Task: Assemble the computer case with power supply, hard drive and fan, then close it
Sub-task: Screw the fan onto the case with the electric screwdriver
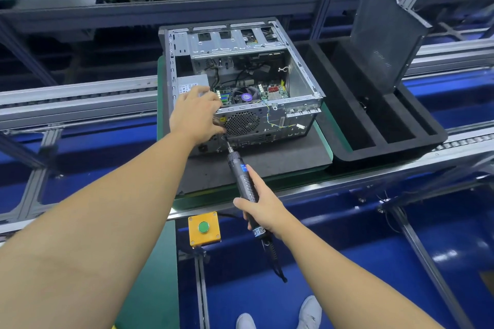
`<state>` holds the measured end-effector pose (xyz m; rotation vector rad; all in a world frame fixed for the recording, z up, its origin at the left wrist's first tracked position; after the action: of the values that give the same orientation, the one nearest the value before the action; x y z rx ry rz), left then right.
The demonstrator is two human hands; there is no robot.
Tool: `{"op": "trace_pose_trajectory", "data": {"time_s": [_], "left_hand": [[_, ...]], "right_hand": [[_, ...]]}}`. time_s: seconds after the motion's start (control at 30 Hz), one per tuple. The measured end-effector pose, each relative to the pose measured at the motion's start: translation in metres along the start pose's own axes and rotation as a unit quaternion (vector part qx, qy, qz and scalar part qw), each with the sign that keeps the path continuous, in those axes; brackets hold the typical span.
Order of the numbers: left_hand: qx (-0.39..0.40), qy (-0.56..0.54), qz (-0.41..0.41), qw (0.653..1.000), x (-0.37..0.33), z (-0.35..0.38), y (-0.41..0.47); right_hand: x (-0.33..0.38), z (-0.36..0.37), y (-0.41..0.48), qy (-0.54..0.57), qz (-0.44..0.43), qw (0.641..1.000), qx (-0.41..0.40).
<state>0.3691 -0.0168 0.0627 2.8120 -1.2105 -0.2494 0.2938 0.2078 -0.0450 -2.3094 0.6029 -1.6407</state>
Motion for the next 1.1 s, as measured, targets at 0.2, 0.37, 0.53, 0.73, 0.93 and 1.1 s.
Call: {"op": "trace_pose_trajectory", "data": {"time_s": [0.2,0.37,0.53,0.73,0.93,1.1], "left_hand": [[0.000,-0.003,-0.002,1.000,0.002,0.001,0.000],[0.000,-0.001,-0.002,1.000,0.001,0.001,0.000],[0.000,0.003,-0.002,1.000,0.000,0.000,0.000],[0.001,0.005,-0.003,1.000,0.001,0.000,0.000],[-0.004,0.008,0.000,1.000,0.001,0.000,0.000],[-0.004,0.003,-0.001,1.000,0.001,0.000,0.000]], "right_hand": [[0.000,0.008,0.004,0.030,0.004,1.000,-0.002],[-0.002,0.019,0.006,0.082,0.016,0.996,0.001],[-0.001,0.014,0.008,0.094,0.015,0.995,0.007],[0.002,0.016,0.011,0.103,0.011,0.995,0.011],[0.002,0.016,0.014,0.095,0.015,0.995,0.010],[0.003,0.015,0.013,0.090,0.014,0.996,0.010]]}}
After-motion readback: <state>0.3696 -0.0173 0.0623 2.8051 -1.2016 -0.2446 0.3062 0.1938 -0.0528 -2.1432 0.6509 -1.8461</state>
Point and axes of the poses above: each hand's wrist, its own y-axis towards the middle knuckle, its own z-axis out of the palm, x = y × z, the point moved 5 cm from there along y, towards the middle knuckle, and after that the axes turned 12 degrees about -y, right-handed, at the moved point
